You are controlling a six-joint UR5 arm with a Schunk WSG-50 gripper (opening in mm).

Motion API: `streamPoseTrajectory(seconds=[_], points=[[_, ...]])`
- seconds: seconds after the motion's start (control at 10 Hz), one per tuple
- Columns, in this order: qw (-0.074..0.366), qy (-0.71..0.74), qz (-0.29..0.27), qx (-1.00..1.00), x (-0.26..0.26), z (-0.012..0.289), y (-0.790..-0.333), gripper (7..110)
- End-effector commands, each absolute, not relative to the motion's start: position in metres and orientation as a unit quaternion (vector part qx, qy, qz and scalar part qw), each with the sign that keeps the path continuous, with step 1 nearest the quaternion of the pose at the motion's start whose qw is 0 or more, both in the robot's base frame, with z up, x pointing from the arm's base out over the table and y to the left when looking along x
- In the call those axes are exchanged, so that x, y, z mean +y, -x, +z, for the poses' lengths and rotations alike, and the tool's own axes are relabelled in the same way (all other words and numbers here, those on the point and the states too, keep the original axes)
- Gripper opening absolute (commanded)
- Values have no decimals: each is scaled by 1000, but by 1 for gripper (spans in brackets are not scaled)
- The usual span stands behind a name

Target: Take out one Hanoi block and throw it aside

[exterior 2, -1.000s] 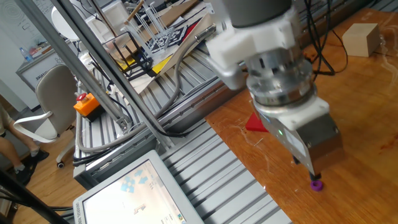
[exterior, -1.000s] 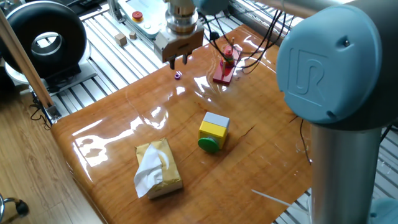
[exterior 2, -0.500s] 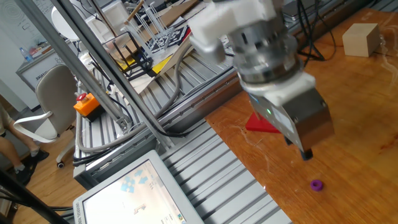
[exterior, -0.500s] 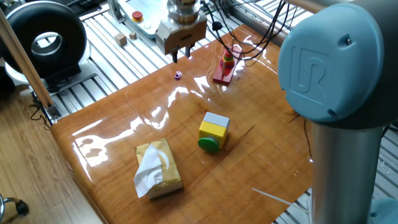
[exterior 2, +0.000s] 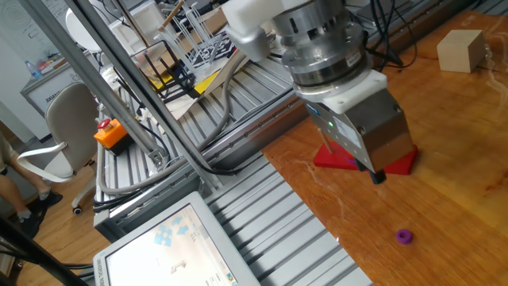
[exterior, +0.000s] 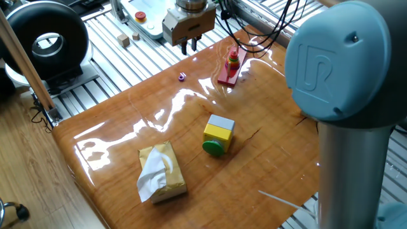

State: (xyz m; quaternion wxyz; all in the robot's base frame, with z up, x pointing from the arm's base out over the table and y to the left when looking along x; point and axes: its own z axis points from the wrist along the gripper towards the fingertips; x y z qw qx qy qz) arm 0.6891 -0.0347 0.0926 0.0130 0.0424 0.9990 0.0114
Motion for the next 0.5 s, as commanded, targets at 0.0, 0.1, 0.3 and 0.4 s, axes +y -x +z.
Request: streamPoseTrajectory(seconds=[0.0,0.1,0.3,0.4], points=[[10,-43,15,999,-38,96,-689,22],[9,-43,15,999,-40,94,-690,22],[9,-40,14,999,-44,93,-690,22],[9,-40,15,999,-43,93,-690,22]])
